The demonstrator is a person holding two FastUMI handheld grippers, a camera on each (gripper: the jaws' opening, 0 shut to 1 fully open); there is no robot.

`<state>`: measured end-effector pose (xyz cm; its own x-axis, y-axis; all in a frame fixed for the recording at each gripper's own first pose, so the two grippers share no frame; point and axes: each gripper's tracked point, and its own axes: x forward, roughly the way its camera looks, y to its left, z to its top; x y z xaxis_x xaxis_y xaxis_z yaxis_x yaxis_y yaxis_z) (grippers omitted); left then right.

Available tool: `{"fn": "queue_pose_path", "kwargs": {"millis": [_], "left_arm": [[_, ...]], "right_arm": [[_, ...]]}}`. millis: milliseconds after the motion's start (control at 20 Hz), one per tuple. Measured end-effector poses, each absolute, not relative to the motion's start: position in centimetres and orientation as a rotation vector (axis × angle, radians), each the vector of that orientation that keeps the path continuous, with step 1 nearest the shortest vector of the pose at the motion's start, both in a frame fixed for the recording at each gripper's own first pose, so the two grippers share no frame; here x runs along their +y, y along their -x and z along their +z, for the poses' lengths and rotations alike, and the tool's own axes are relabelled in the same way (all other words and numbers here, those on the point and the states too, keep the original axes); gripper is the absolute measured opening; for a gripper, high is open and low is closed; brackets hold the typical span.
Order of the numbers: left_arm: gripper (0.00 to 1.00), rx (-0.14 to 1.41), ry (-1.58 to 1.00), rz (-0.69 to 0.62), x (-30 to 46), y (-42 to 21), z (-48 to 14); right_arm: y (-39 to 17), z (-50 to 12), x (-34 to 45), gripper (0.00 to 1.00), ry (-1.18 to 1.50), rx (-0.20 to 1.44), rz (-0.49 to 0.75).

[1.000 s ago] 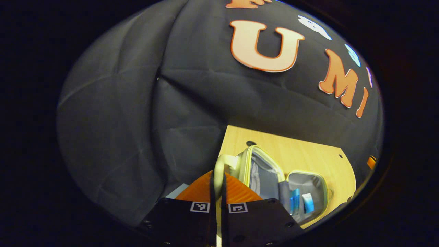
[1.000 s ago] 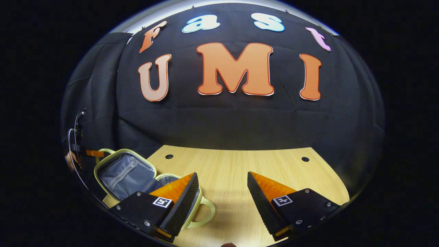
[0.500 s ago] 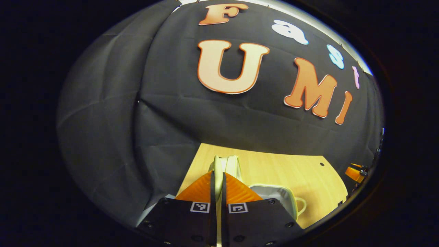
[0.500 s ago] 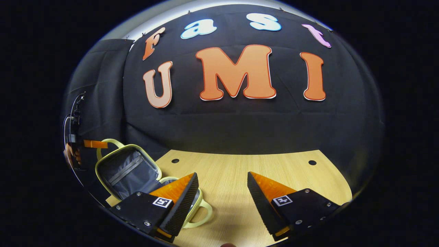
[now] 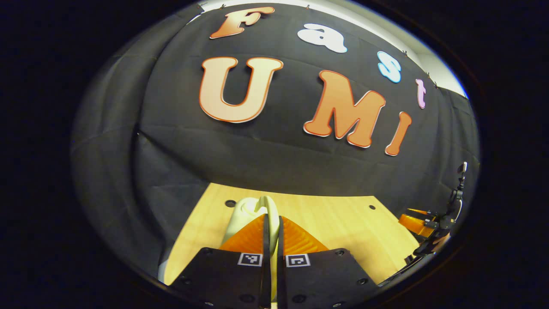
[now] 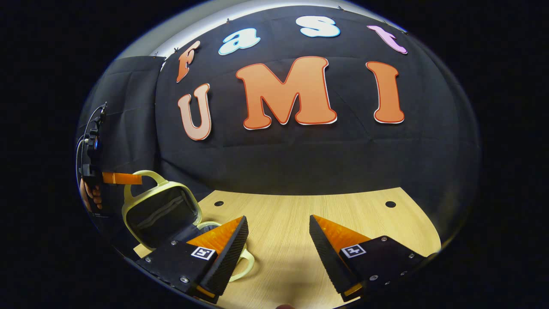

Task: First open the suitcase, pack the skin care products into it, and then close the suitcase.

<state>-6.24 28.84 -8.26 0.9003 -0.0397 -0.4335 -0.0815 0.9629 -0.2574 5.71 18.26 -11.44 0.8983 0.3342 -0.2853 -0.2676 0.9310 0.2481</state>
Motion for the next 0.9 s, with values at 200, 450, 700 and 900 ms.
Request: {"fn": "queue_pose_path", "kwargs": {"millis": [200,450,700,900], "left_arm": [[0.05,0.465,0.312,-0.042,23.7,5.4,-9.0],[0.05,0.501,0.356,-0.092,18.8,4.8,-10.8],[0.05,0.559,0.411,-0.155,13.9,4.5,-14.4],[0.06,0.643,0.401,-0.195,9.8,4.8,-18.4]], "right_arm": [[-5.9,-12.1,16.9,0.91,-0.214,0.336,0.313],[-6.2,-13.4,15.3,0.91,-0.206,0.353,0.319],[-6.3,-14.4,13.8,0.91,-0.206,0.371,0.326],[-6.2,-15.1,12.7,0.91,-0.200,0.379,0.325]]}}
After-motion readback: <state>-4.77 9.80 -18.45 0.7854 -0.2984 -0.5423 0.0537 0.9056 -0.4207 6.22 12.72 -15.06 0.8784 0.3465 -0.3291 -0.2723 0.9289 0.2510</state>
